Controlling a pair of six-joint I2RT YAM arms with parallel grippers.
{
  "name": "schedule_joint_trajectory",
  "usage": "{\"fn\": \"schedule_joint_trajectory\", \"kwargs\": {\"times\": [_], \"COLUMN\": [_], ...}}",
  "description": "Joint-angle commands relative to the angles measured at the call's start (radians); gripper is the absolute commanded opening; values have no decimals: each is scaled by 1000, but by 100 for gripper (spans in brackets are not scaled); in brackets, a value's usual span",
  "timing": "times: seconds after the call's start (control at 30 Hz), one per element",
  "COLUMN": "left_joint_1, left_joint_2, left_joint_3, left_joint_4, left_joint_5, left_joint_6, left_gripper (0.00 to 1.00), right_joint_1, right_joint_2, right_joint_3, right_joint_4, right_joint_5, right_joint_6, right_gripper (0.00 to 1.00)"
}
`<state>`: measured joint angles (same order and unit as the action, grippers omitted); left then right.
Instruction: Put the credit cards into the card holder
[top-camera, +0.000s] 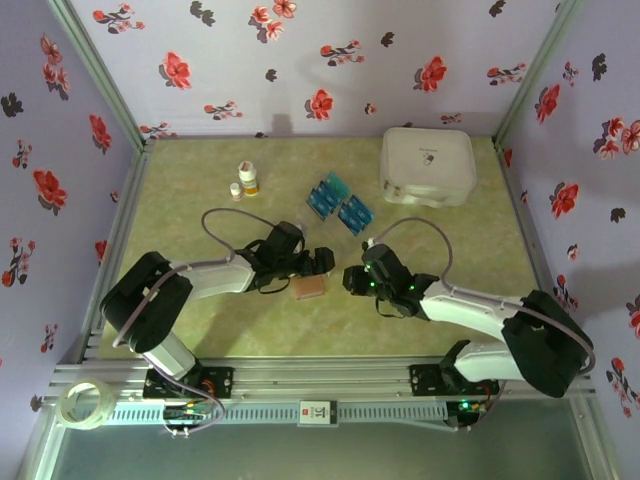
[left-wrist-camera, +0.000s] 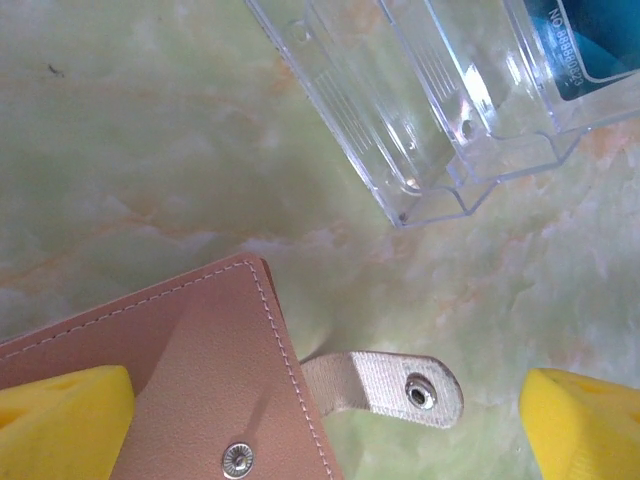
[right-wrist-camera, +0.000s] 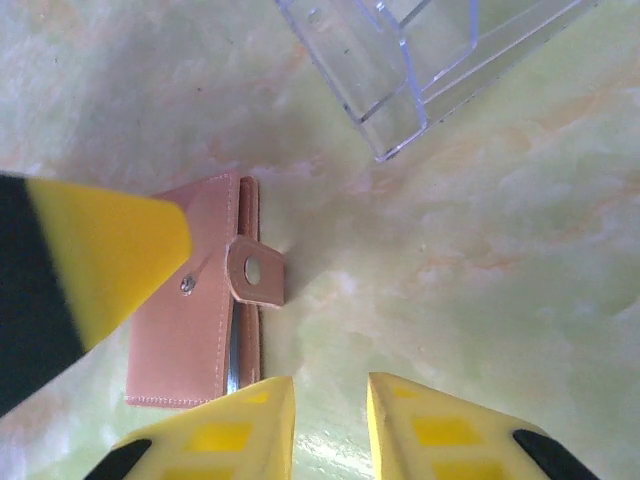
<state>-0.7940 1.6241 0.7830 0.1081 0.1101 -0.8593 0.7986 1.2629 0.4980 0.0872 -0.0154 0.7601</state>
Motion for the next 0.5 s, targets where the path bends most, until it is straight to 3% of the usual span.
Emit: {"fn": "schedule_joint_trajectory", "kwargs": {"times": [0.0,0.17,0.47], "left_joint_1": [-16,-18,-2], "left_joint_2": [42,33,14], "left_joint_3": [-3,4,103], "left_joint_4": [-88,-108,-209], "left_joint_5": [-79,-82,-78], "left_joint_6": [-27,-25,23], "left_gripper": [100,100,100], "right_joint_1": [7,63,166], "right_joint_2": [-30,-5,171], "right_joint_3": [-48,-79,-12], "right_joint_4": [75,211,388], "right_joint_5": [-21,-41,-44], "right_joint_6": [-20,-40,-44], "right_gripper": [19,11,2]}}
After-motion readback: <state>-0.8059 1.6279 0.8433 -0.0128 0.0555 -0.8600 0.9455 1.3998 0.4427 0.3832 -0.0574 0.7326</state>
